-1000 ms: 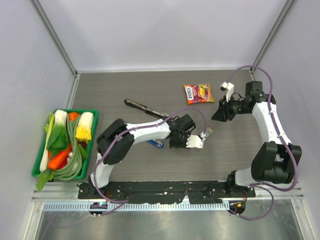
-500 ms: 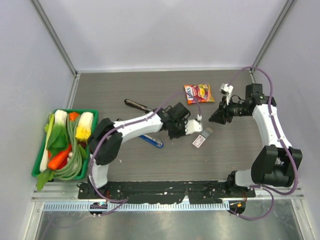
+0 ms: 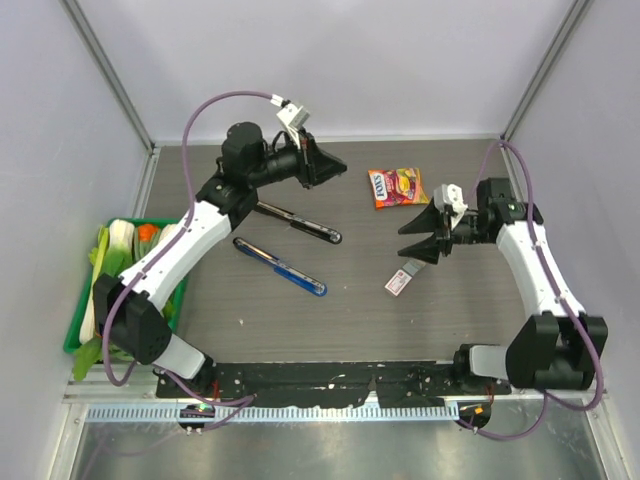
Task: Load the staples into the stapler
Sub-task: Pick up the staple from the center of the board.
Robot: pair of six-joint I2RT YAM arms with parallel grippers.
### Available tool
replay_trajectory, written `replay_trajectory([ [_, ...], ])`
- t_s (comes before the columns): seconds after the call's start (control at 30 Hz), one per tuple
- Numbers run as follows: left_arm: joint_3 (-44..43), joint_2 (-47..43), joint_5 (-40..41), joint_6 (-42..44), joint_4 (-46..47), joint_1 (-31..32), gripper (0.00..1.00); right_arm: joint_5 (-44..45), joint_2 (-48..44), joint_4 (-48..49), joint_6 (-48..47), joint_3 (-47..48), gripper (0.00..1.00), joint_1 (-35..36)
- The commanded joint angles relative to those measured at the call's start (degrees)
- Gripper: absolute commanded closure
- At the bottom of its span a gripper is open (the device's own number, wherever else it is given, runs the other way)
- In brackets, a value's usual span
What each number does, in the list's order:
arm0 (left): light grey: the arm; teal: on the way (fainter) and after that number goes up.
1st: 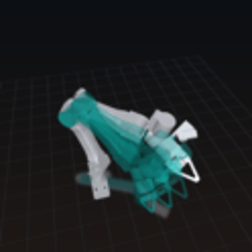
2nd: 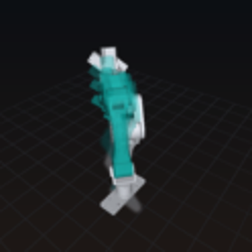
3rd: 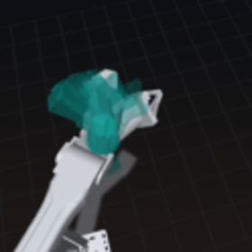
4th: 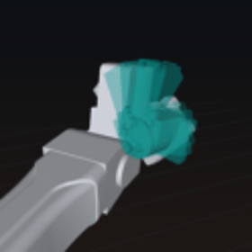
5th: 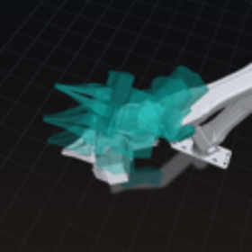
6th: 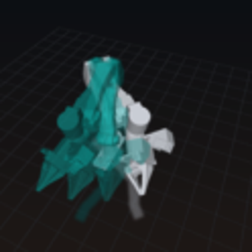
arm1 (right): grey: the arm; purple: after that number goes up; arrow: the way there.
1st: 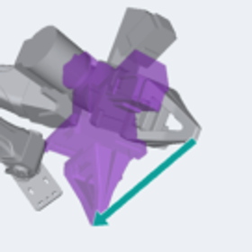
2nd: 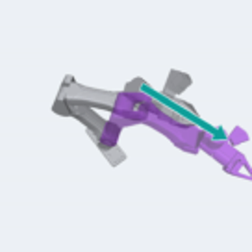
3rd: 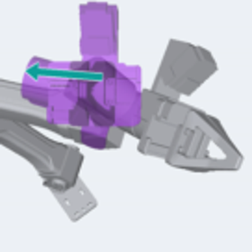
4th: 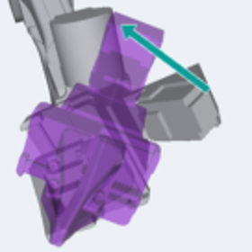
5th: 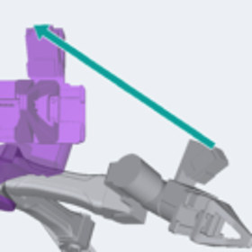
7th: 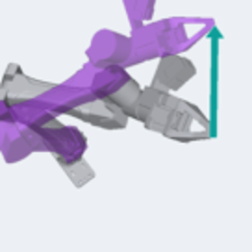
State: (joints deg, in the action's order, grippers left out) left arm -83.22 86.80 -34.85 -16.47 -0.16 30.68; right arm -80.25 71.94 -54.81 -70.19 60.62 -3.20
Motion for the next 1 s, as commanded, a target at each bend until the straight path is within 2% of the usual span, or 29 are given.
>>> replay_trajectory([
  [0.0,7.4,0.0,-10.8,-20.7,20.3,-0.4,0.85,-7.9,10.8,-25.8,-33.7,9.9,0.42,6.0],
  [0.03,8.4,0.1,-12.3,-21.9,22.6,-0.4,0.85,-7.9,13.1,-31.8,-32.5,14.6,0.42,7.0],
  [0.1,11.0,0.0,-13.7,-25.3,29.5,-0.4,0.85,-7.9,17.8,-31.9,-29.8,17.4,0.42,9.4],
  [0.17,12.1,-0.1,-15.1,-26.2,32.1,-0.5,0.85,-7.9,19.4,-31.9,-29.4,18.9,0.43,12.6],
  [0.27,14.8,-0.7,-16.7,-25.7,35.8,-0.9,0.85,-7.8,22.4,-31.9,-20.5,22.8,0.45,13.8],
  [0.3,15.3,-0.8,-16.7,-24.4,34.5,-0.9,0.86,-7.8,24.8,-31.9,-17.0,24.4,0.45,13.6],
  [0.33,15.2,-1.2,-16.6,-21.0,32.6,-0.9,0.87,-7.8,25.9,-31.8,-7.9,27.9,0.46,12.7],
  [0.37,15.3,-1.3,-16.7,-18.9,30.8,-0.8,0.87,-7.7,26.7,-31.8,-4.6,29.4,0.45,10.8],
  [0.43,15.3,-1.6,-16.7,-13.8,26.8,-1.0,0.87,-6.9,26.1,-31.6,-3.5,29.3,0.41,8.3],
  [0.5,14.9,-1.8,-15.8,-11.7,23.4,-1.0,0.87,-3.8,25.7,-31.7,-1.6,29.7,0.38,6.8],
  [0.6,14.4,-1.9,-14.0,-9.9,21.4,-1.0,0.87,-4.6,24.8,-31.7,-0.5,28.3,0.37,5.4],
  [0.67,13.5,-1.8,-13.1,-9.0,19.5,-1.0,0.87,-2.0,24.2,-31.8,-0.7,29.1,0.30,5.7],
  [0.73,12.9,-2.0,-12.4,-8.1,18.1,-1.0,0.87,1.6,24.6,-30.4,4.0,31.7,0.24,5.7],
  [0.77,12.6,-2.0,-12.1,-7.1,16.5,-1.0,0.87,3.1,25.0,-28.2,8.3,32.4,0.24,5.7],
  [0.8,12.3,-2.2,-11.9,-6.7,16.0,-1.0,0.87,5.2,24.7,-20.0,21.2,31.9,0.23,5.8],
  [0.87,12.4,-2.4,-11.9,-5.3,14.5,-1.0,0.87,18.0,20.9,-4.9,39.0,28.3,0.22,6.3],
  [0.9,12.5,-2.5,-11.6,-5.2,14.2,-1.0,0.87,23.2,19.7,5.7,48.7,24.0,0.19,6.6],
  [0.97,12.6,-2.6,-10.9,-5.0,13.8,-1.0,0.86,26.5,18.1,10.1,51.0,21.5,0.17,6.5],
])
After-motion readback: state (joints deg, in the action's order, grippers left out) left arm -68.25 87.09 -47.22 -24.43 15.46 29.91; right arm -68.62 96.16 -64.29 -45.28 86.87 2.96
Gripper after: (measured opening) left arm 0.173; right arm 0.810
